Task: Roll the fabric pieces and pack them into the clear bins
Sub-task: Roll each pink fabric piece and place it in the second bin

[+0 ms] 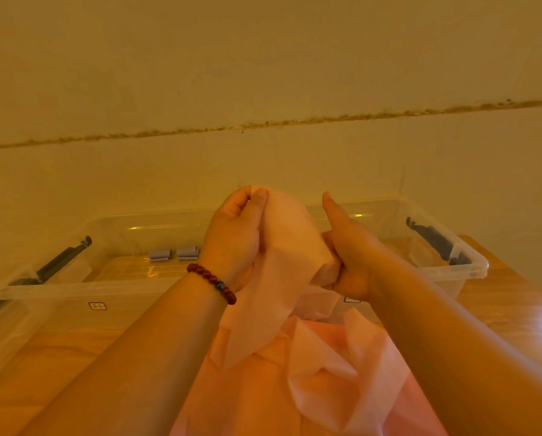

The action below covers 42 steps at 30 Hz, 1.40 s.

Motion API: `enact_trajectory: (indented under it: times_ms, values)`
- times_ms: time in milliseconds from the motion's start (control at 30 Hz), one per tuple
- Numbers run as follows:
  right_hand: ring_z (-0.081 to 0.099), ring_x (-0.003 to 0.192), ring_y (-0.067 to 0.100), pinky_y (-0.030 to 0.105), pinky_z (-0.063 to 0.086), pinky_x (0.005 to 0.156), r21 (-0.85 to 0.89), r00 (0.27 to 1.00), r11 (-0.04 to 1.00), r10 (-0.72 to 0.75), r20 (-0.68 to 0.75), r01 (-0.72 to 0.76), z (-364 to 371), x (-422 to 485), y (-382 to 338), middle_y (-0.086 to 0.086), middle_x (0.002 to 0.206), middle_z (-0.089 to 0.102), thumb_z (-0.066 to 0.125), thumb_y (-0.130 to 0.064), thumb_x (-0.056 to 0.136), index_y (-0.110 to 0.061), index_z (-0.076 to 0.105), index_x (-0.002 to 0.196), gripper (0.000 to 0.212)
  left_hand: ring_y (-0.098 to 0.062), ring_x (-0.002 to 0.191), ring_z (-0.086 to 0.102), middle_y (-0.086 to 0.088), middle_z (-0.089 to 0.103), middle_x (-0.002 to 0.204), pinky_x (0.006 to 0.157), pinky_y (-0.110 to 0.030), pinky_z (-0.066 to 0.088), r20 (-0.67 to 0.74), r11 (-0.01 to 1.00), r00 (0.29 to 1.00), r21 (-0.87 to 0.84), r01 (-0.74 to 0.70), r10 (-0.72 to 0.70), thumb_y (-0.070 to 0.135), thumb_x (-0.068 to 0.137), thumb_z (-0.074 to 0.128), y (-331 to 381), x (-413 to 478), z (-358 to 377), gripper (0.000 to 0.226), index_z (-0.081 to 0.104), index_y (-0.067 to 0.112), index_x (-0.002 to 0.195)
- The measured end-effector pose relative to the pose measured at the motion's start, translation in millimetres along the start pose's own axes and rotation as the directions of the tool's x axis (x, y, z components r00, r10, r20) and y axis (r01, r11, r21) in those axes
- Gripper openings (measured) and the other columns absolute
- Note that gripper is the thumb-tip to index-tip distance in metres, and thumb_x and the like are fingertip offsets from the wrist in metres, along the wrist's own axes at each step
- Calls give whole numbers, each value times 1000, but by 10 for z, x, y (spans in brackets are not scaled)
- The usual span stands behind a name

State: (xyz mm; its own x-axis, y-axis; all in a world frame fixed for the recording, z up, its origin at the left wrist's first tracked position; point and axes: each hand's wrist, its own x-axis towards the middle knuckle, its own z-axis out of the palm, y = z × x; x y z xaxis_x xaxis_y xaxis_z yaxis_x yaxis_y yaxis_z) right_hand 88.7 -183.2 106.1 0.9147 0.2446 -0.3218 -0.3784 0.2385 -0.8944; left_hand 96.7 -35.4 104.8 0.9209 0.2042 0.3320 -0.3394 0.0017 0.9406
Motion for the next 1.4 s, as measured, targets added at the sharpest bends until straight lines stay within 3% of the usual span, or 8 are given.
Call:
enact_trajectory:
  times_ms: [133,267,400,567,800,1100,1233,1400]
  values:
    - [66,74,22,39,50,68,157,988,976,-151,-27,153,62,23,-19,9,90,71,50,-44,97,-13,66,104,36,-14,69,55,5,64,75,61,-31,46,-69,994,997,106,-38,46,31,98,51,-13,-14,-47,23,69,31,83]
    - [58,67,16,35,45,63,-45,888,922,-383,-256,385,0,97,-1,-1,72,60,53,-39,98,-23,58,78,26,-11,63,56,0,69,89,49,-23,42,22,980,980,-34,198,-198,27,95,56,41,-99,-89,20,60,38,111]
    - [61,84,24,39,49,71,-115,927,926,-369,-73,359,-40,37,-57,8,94,63,53,-16,96,-23,61,104,13,-13,68,69,-3,71,82,54,-25,53,296,872,865,-160,462,-405,20,68,70,71,-179,-138,87,32,23,145]
    - [64,94,27,39,51,76,-217,954,929,-293,65,301,-122,-8,-131,3,121,62,53,5,92,-42,37,145,73,-25,96,63,-10,66,105,77,-39,53,196,905,901,-109,411,-386,4,93,53,78,-117,-206,38,54,26,124]
    - [61,81,21,31,50,57,-441,795,842,-485,-364,311,-192,155,-42,10,113,63,75,-27,84,-29,58,111,32,-14,71,59,-3,57,94,57,-25,52,-58,952,979,225,205,-197,1,93,53,-50,44,-97,33,54,21,120]
    - [56,90,17,24,39,63,-913,829,400,-535,-166,76,-261,169,147,0,118,61,56,-26,96,-30,60,123,27,-10,89,49,6,54,104,64,-20,44,-53,759,975,619,201,-215,26,94,58,-274,70,-294,27,57,22,121]
    - [59,106,26,33,44,80,-978,713,210,-689,-132,21,-291,89,227,3,117,64,46,-41,99,-29,64,119,29,-8,86,57,12,58,98,79,-33,54,-149,840,982,512,180,-119,30,92,60,-276,-144,-308,20,58,25,111]
    - [57,98,27,46,48,83,-898,414,277,-902,-121,341,-408,-40,504,5,106,62,59,-26,94,-15,68,106,18,-2,76,51,13,51,85,59,-19,43,-193,799,964,542,262,-185,50,83,65,-391,-562,-240,35,49,24,100]
